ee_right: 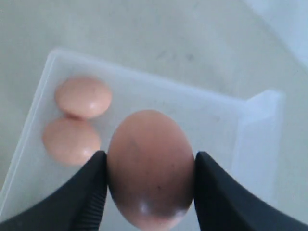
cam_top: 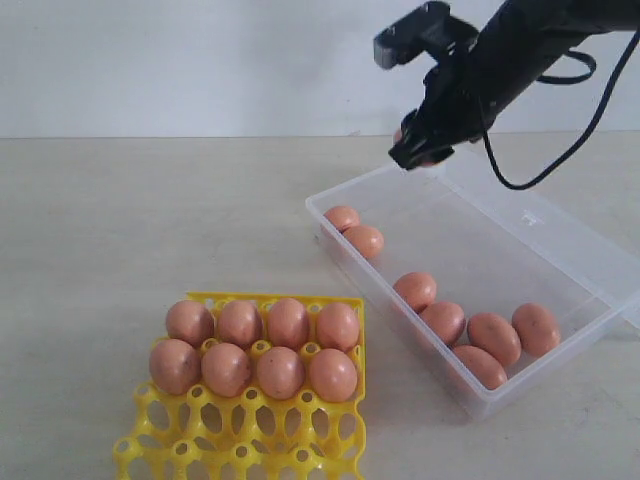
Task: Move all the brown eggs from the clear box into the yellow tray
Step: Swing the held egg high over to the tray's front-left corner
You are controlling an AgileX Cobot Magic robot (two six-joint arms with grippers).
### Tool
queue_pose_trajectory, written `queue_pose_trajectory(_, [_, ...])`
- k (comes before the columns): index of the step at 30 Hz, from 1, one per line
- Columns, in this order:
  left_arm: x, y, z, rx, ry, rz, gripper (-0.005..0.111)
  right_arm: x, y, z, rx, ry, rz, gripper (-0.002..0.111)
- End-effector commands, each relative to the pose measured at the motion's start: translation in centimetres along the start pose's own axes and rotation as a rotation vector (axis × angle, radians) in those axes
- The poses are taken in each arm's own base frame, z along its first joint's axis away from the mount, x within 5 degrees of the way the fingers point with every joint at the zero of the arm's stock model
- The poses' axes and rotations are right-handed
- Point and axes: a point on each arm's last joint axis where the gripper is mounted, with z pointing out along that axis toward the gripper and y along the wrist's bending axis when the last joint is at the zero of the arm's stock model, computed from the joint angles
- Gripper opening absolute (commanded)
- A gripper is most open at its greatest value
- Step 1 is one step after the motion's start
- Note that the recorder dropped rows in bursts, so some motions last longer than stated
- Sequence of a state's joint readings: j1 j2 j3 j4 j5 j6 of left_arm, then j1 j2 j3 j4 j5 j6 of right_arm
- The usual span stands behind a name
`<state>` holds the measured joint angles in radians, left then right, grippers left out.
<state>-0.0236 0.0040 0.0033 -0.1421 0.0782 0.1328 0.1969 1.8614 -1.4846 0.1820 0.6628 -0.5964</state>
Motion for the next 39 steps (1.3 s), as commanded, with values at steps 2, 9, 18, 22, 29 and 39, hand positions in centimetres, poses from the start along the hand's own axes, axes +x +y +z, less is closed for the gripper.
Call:
queue_pose_trajectory(2, [-0.2, 0.0, 0.0, -0.002, -0.014, -0.010, 0.004, -2.8, -1.4, -3.4, 0.173, -0.271, -0.106, 0.000])
queue_pose_trajectory(9, [-0.2, 0.0, 0.0, -0.002, -0.014, -0.010, 0.004, -5.6, -2.3, -8.4, 0.338, -0.597, 0.036, 0.000])
queue_pose_trajectory(18, [-0.2, 0.0, 0.0, -0.002, -0.014, -0.010, 0.004, -8.5, 2.9, -12.2, 0.398, -0.734, -0.294, 0.000])
queue_pose_trajectory(22, [-0.2, 0.0, 0.0, -0.001, -0.010, -0.010, 0.004, -9.2, 6.0, -11.7, 0.268, -0.749, -0.230, 0.000])
queue_pose_trajectory(29, [-0.2, 0.0, 0.0, -0.001, -0.010, -0.010, 0.004, -10.2, 10.8, -11.9, 0.119, -0.812, -0.167, 0.000])
queue_pose_trajectory(39, [-0.2, 0.0, 0.0, -0.001, -0.010, -0.010, 0.004, -11.2, 18.3, -13.4, -0.112, -0.896, -0.071, 0.000])
